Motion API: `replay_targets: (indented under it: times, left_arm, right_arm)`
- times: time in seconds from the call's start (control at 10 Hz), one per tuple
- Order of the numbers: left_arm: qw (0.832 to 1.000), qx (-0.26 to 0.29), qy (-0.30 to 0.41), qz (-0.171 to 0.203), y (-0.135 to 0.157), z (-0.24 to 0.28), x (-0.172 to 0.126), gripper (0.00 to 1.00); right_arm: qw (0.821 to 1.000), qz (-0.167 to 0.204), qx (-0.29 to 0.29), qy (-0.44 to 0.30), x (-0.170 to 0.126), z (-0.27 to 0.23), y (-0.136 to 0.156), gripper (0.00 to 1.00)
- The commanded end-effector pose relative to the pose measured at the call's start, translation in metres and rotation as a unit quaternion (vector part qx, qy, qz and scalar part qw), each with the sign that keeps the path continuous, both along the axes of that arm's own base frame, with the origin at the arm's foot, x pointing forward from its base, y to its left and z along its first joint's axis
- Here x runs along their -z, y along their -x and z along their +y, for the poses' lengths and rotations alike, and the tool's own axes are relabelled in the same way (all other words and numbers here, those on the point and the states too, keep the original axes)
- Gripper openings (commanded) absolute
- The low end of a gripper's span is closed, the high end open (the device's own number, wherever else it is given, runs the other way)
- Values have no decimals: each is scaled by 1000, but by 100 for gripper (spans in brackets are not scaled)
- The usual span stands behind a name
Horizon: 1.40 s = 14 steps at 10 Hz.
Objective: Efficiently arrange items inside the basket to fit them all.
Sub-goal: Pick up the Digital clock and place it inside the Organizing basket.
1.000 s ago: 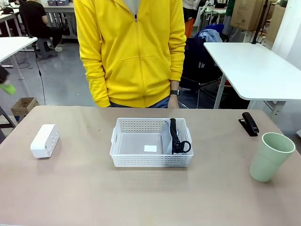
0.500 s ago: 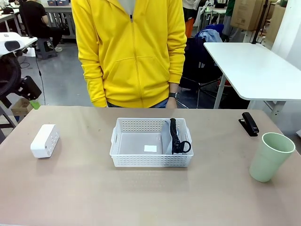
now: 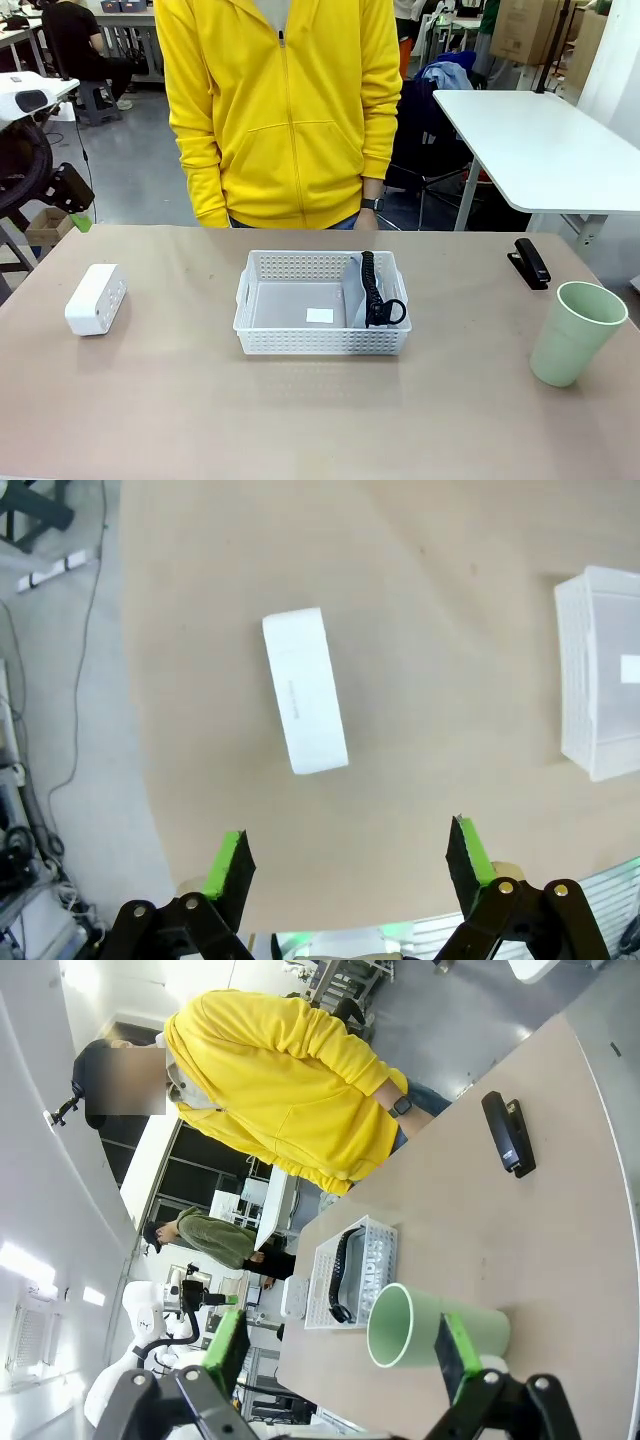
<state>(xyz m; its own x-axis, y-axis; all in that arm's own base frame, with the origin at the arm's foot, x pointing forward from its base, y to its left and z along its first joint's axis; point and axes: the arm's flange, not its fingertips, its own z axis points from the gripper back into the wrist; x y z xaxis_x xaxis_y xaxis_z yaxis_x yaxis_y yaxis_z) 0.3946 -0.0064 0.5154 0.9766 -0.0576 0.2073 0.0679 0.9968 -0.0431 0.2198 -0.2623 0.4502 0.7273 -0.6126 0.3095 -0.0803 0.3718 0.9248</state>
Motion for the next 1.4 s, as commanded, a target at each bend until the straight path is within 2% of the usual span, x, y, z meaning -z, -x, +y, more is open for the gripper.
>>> replay_targets:
  times: [0.0, 0.1, 0.2, 0.5, 0.7, 0.8, 0.9, 1.0, 1.3]
  left_arm:
    - [1000, -5, 0, -4, -1, 2, 0, 100]
    - [999, -33, -19, -19, -6, 0, 15, 100]
    - [999, -31, -29, -5, -11, -2, 37, 100]
    - [1000, -2, 15, -8, -12, 1, 91, 100]
    - [999, -11, 23, 37, -19, 4, 126, 100]
    - [998, -2, 27, 51, -23, 5, 138, 100]
    - [999, -32, 4, 42, -30, 5, 150, 100]
    - [998, -15, 13, 57, -36, 3, 160, 100]
    - [998, -23, 4, 51, -57, 11, 188, 100]
  right_arm:
    - [1000, -17, 1, 3, -2, -2, -3, 100]
    - [1000, -17, 1, 3, -2, -2, -3, 100]
    - [1000, -17, 1, 3, -2, -2, -3, 100]
    - [1000, -17, 1, 3, -2, -2, -3, 100]
    - [1000, -17, 1, 3, -2, -2, -3, 100]
    - [1000, -17, 1, 3, -2, -2, -3, 100]
    - [1000, -17, 1, 3, -2, -2, -3, 100]
    - [1000, -17, 1, 3, -2, -2, -3, 100]
    - [1000, -17, 1, 3, -2, -2, -3, 100]
